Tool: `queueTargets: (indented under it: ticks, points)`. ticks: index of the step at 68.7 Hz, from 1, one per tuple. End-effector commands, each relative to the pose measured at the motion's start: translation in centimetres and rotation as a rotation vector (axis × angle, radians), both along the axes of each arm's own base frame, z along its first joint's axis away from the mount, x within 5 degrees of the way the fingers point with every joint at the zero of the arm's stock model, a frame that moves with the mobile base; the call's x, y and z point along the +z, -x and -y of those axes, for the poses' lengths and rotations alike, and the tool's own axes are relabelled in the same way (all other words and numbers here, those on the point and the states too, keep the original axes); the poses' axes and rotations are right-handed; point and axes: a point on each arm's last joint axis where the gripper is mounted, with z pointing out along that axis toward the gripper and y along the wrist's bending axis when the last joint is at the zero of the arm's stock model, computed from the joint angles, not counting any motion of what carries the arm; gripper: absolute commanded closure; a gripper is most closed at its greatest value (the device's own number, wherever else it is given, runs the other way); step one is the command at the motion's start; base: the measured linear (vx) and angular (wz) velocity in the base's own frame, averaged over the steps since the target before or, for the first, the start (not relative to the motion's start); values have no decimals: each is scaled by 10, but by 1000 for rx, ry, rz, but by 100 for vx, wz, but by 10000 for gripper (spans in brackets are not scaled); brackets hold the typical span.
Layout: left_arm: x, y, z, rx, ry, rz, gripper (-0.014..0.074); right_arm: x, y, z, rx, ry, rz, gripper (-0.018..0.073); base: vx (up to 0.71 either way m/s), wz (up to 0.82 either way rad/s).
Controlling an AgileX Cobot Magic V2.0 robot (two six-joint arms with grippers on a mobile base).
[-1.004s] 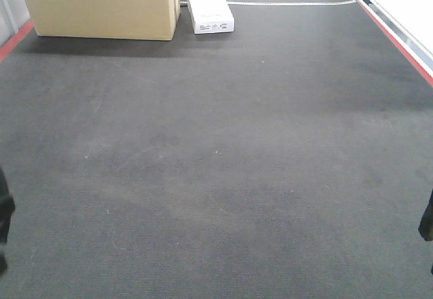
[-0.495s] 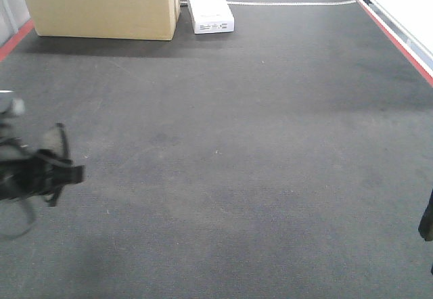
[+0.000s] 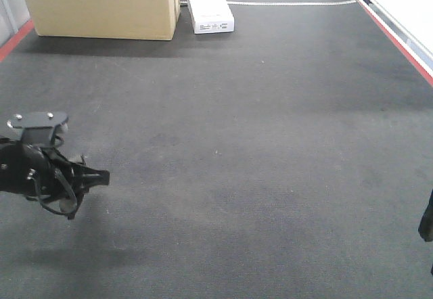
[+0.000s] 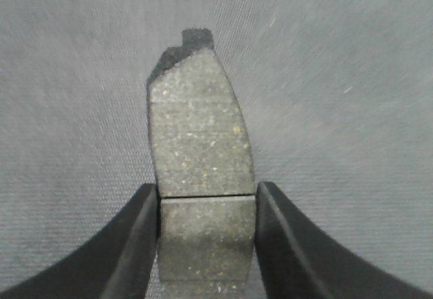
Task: Move and align brake pads A on conveyor
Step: 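Lower the left gripper with its brake pad toward the belt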
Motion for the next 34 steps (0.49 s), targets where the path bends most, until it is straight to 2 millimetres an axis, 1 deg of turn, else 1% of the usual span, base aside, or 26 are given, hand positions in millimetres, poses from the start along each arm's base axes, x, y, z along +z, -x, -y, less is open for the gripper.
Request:
queueTargets:
  ticks: [1,13,21,27,30,34]
  points:
    - [11,-8,2,-4,13,63,550,18,-2,2,-21,-3,115,563,0,0]
    - [-15,-15,3,-4,-5,-17,540,18,-2,2,-21,-3,115,563,0,0]
    - [-27,-21,4,-1,-18,-65,517,18,-2,2,-21,-3,115,563,0,0]
    - [-33,-26,5,4,-31,-109,477,18,-2,2,-21,-3,115,563,0,0]
    - [-33,-28,5,6,-34,-117,453,18,-2,2,-21,-3,115,563,0,0]
    - [-34,-31,6,9,-40,-132,397,18,-2,2,-21,-3,115,563,0,0]
